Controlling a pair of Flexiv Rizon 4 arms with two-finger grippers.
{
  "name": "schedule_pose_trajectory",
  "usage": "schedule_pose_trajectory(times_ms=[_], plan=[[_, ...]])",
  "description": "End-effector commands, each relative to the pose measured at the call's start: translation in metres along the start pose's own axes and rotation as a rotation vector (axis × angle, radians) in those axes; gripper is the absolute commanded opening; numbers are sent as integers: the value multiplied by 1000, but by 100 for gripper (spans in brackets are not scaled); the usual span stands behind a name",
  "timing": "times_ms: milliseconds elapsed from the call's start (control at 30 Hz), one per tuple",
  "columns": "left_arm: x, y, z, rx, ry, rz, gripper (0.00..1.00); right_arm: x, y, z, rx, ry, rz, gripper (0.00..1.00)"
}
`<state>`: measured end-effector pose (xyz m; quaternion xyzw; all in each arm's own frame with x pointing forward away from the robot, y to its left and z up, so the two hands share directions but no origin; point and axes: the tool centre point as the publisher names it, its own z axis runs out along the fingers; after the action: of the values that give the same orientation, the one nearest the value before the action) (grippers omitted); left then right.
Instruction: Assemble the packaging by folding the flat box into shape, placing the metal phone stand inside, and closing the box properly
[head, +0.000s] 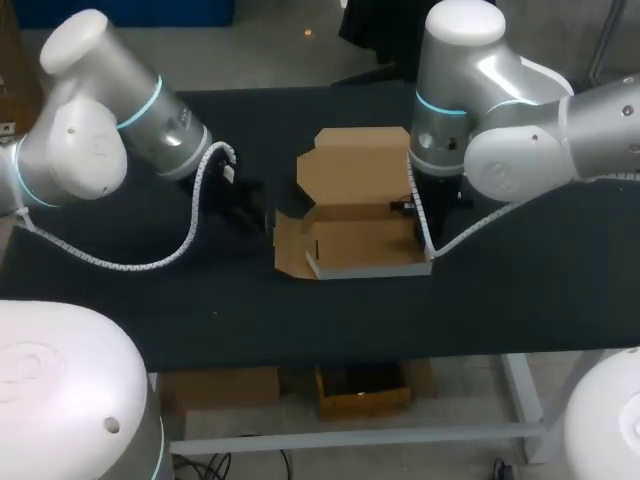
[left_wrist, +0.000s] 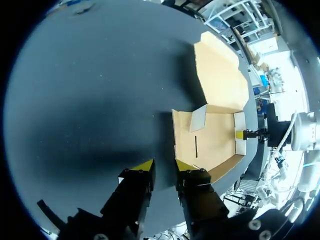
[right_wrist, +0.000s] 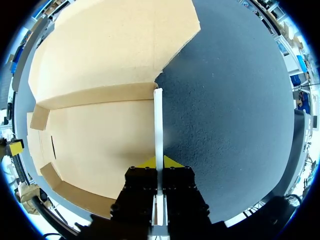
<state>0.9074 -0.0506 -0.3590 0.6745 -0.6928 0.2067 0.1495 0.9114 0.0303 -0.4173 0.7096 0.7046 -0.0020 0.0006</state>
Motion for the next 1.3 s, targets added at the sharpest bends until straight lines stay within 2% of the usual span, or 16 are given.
schedule_pose_trajectory(times_ms=[33,600,800,1300], plan=[[-8,-1,10,6,118,-8,25,1,1,0,5,-3,0,0],[-4,2,37,15,183,5,18,1,1,0,5,-3,0,0],[12,5,39,20,221,13,19,1,1,0,5,-3,0,0],[53,4,40,19,248,86,23,1,1,0,5,-3,0,0]])
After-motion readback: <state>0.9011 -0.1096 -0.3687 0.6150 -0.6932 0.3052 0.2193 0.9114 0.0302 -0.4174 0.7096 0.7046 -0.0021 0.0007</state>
